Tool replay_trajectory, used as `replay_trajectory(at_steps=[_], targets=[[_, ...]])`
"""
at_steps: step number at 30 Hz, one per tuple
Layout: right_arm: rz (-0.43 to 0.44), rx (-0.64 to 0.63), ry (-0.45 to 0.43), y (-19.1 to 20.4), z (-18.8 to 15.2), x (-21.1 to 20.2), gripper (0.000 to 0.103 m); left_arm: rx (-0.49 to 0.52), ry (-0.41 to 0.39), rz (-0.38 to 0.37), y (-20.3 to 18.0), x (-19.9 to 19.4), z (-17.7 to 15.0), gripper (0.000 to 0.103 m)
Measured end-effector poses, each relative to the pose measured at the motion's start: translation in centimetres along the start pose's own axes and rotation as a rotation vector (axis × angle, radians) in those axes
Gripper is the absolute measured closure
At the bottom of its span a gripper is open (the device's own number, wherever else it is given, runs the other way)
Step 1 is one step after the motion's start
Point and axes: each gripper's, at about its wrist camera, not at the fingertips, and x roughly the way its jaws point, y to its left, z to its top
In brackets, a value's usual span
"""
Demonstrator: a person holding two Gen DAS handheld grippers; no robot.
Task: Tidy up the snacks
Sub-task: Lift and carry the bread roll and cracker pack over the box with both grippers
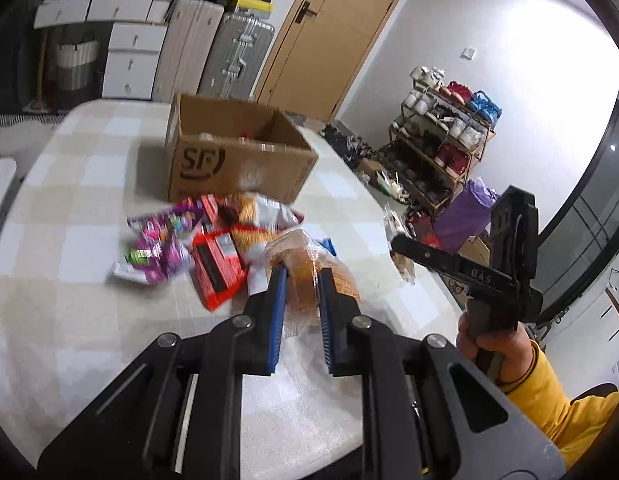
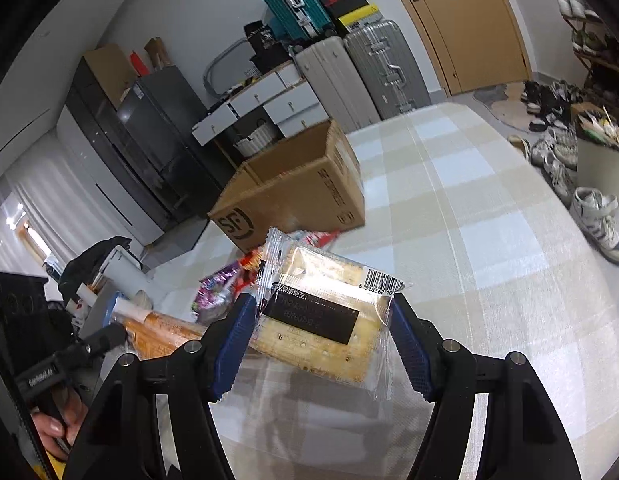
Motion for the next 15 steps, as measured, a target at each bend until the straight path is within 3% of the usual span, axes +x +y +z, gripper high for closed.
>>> replay_trajectory(at_steps=[15], targets=[[0.104,-0.117,-0.045,6.1,7.6,0.7,0.035,0.01,-0.164,-0.014,0.0,-4.2,9.9,0.091]])
